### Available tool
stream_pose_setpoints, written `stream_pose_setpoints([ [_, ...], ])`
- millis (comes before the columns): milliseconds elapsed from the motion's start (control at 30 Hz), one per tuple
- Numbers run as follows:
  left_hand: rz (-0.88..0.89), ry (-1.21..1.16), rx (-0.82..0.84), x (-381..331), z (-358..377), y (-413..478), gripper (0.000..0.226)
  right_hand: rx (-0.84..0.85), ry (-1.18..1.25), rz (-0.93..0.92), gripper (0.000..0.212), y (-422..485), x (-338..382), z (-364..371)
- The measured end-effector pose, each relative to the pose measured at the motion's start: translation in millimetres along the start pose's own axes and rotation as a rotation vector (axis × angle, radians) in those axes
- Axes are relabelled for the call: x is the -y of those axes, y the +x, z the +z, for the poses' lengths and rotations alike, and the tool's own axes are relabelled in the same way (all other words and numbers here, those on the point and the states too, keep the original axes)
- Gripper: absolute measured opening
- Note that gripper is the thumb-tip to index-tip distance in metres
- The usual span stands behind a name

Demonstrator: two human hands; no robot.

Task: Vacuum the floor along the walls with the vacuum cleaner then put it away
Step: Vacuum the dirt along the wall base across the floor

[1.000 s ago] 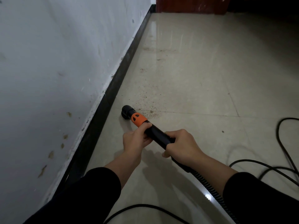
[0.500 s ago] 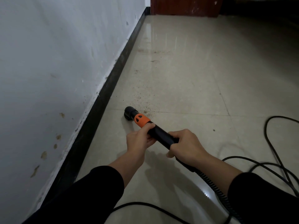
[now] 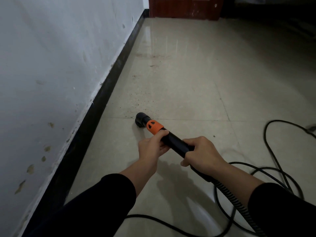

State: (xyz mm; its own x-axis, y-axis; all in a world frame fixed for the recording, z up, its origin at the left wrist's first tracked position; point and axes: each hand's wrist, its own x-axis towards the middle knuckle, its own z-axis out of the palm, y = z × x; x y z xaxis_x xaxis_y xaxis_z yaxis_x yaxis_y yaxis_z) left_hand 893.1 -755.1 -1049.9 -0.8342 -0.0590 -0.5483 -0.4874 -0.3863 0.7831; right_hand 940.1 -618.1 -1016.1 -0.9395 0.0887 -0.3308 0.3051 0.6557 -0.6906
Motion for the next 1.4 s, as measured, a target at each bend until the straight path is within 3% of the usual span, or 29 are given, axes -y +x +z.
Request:
stream_pose_setpoints([
  [933, -0.028, -0.012, 0.058, 19.9, 56.7, 1.2, 0.017, -0.119, 0.029, 0.060, 0.031, 5.7, -33.5, -32.4],
  [1400, -0.070, 0.045, 0.047, 19.5, 129.8, 27.2, 0.015, -0.170, 0.102, 0.148, 0.026, 37.7, -53.4, -81.9],
])
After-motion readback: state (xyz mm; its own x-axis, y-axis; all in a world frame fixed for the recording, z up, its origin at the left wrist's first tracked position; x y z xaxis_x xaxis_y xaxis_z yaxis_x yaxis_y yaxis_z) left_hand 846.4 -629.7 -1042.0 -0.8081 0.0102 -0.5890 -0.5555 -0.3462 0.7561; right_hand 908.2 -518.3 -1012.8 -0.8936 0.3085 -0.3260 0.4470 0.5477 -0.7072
